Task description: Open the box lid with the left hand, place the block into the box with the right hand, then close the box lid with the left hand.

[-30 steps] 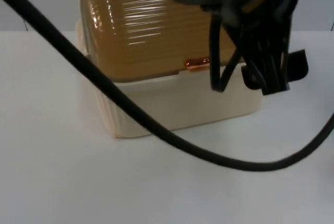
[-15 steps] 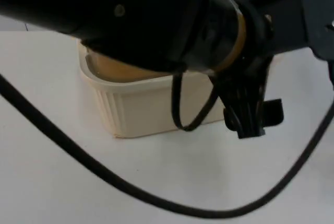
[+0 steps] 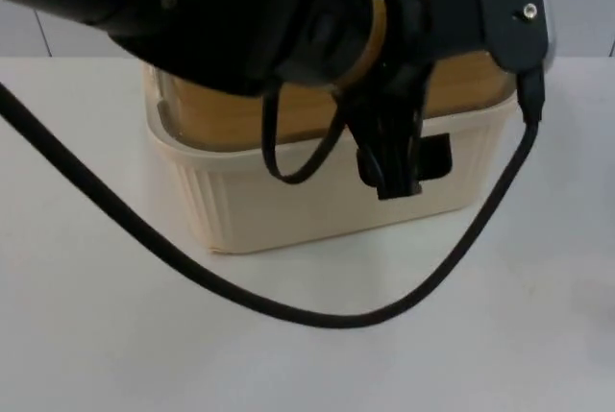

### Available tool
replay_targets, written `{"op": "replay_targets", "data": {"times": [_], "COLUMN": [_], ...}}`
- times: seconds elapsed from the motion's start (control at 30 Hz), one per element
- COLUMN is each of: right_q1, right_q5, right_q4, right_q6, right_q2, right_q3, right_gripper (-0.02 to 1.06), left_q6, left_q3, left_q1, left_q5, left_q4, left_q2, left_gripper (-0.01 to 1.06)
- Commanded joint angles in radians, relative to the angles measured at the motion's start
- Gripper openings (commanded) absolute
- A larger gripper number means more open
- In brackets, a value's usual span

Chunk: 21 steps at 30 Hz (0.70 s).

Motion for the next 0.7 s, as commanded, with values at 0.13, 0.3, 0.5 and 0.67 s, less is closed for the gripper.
{"op": "replay_targets", "data": {"times": [0.13,0.3,0.5,0.67], "right_q1": [-0.004,-0.004,-0.004,-0.004], "right_q5": [-0.022,-0.02,-0.022,-0.024], "right_q4": [-0.007,-0.007,-0.007,-0.009], "right_q6": [-0.004,-0.004,-0.004,-0.004], "right_q2": [-0.003,-0.003,-0.003,-0.003], "right_q3": [-0.004,-0.004,-0.004,-0.004], "right_gripper": [1.05,1.05,1.05,1.05], "left_q6": [-0.027,-0.164,-0.219,-0.227], "left_q3": [0.003,-0.007,-0.007,-0.007], "left_q1": [0.003,0.003,0.003,0.003], "left_q5": [0.028,0.112,0.135,0.129], "left_q4": [0.044,0.175,0.182,0.182], "left_q2": [0.074,0.084,0.104,0.108], "left_gripper": [0.98,0.9,0.54,0.24]}}
